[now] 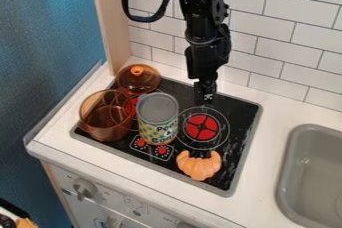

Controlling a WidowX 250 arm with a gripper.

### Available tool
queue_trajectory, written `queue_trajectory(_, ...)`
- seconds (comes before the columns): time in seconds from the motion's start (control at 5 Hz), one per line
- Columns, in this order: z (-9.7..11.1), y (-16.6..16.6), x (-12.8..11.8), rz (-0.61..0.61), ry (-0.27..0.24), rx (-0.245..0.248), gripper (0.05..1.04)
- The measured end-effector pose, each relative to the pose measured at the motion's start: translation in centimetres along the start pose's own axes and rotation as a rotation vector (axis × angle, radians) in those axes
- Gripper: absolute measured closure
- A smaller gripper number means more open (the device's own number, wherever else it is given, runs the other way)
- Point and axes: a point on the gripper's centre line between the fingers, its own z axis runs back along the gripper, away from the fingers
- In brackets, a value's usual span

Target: Moved the orange lid from left to right side of the stove

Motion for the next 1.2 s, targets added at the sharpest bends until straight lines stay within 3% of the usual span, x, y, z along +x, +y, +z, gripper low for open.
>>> queue_trajectory(0.2,-1.1,-0.4,-0.4,0.003,0.02,-0.023,0.084)
queue_trajectory(0.8,-1.0,0.8,-0.9,0.079,0.02,0.003,0.084)
queue_trajectory(1.2,-1.6,4.8,-3.9,0.256,0.053,0.032,0.084)
